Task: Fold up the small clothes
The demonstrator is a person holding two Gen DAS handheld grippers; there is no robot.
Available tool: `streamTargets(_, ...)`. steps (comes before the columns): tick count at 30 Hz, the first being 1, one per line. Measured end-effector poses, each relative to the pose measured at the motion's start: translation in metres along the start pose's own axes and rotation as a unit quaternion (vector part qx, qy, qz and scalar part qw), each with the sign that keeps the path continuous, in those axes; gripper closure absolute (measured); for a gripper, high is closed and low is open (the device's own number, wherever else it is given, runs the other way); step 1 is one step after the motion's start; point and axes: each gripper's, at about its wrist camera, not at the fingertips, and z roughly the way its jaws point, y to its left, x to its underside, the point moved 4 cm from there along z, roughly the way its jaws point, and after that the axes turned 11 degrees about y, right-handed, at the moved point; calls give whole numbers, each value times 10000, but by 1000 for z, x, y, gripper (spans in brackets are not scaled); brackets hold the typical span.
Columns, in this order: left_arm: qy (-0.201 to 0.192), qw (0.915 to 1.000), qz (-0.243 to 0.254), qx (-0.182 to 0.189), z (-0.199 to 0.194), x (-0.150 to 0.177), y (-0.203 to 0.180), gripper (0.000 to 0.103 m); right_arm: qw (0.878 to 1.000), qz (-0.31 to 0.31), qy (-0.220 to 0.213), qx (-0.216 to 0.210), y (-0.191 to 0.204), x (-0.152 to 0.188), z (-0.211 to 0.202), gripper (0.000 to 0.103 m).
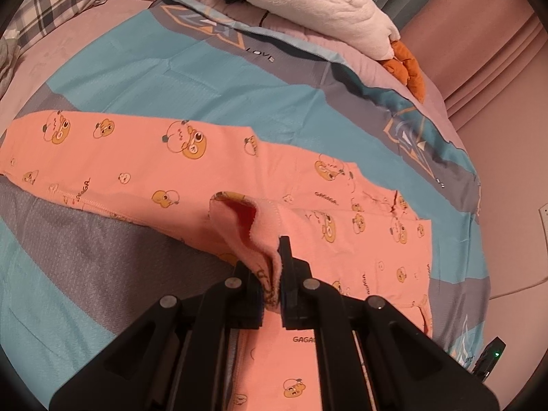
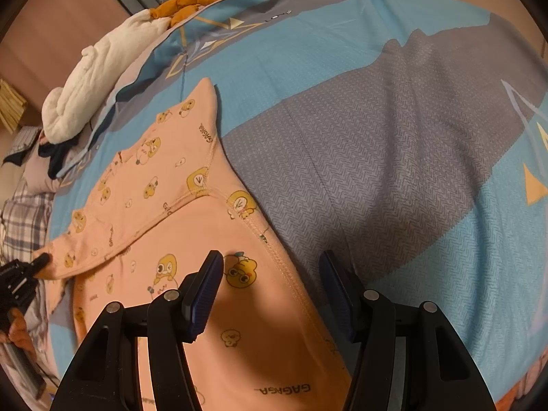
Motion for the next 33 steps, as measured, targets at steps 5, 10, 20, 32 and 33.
streamTargets(5, 78, 9999, -46, -111, 7, 2, 7, 96, 10000, -31, 5, 30, 1, 1, 0, 45)
streamTargets(10, 182, 9995, -75, -232, 17, 3, 15, 94, 10000, -37, 5, 47, 2, 1, 0, 45)
streamTargets(20, 474, 9976, -98, -489, 42, 8, 29, 92, 9999, -80, 6, 110, 3, 1, 0, 45)
streamTargets(32, 502, 9972, -8, -547, 57, 13, 36, 87, 9996, -155, -4, 244, 5, -1, 2, 45)
streamTargets(33, 478, 9974, -12, -538, 57, 13, 36, 87, 9995, -164, -5, 262, 5, -1, 2, 45)
